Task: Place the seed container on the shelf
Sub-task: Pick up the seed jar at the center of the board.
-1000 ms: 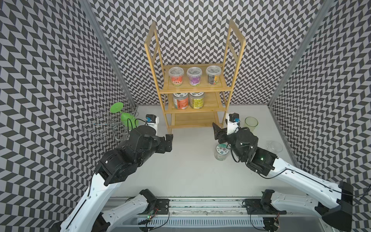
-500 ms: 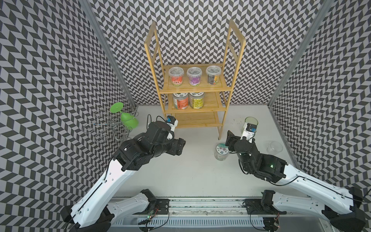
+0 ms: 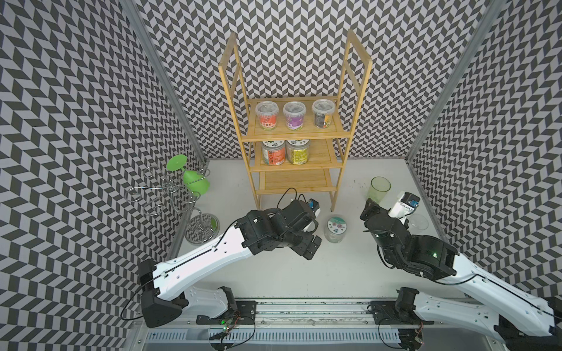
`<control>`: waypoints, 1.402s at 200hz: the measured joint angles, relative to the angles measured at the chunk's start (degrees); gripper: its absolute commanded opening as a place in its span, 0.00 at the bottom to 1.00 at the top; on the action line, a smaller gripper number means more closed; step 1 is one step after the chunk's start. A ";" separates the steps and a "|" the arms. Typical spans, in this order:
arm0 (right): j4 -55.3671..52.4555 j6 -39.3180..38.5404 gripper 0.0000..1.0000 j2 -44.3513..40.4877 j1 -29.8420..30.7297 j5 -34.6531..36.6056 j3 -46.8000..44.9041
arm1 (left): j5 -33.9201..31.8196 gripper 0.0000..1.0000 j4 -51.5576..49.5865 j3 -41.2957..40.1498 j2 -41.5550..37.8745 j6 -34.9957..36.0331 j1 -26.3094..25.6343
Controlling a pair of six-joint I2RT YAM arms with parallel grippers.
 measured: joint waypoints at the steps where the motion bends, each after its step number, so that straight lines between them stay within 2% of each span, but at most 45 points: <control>1: -0.11 0.02 0.80 -0.09 -0.09 0.00 0.00 | -0.02 0.98 0.07 0.00 0.11 -0.02 -0.07; 31: -1.88 0.63 0.80 -2.16 -1.05 0.15 0.02 | -0.85 0.99 3.02 0.11 5.57 0.04 -2.29; 79: -3.30 0.96 0.80 -5.55 -1.49 0.09 0.02 | -2.47 1.00 6.47 3.80 16.55 -0.79 -2.73; 132: -4.28 0.98 0.80 -8.87 -1.75 0.09 -0.02 | -2.25 0.99 8.37 14.97 29.24 -3.26 -2.73; 187: -5.31 0.96 0.80 -10.43 -2.08 0.17 -0.02 | -2.80 1.00 3.50 28.83 40.89 -6.40 -2.32; 225: -5.60 0.98 0.80 -11.23 -2.12 0.13 -0.26 | -3.30 1.00 -0.07 31.26 44.76 -7.91 -1.01; 280: -5.99 1.05 0.80 -11.98 -2.36 0.09 -0.98 | -4.24 1.00 -2.16 31.54 45.79 -8.96 1.16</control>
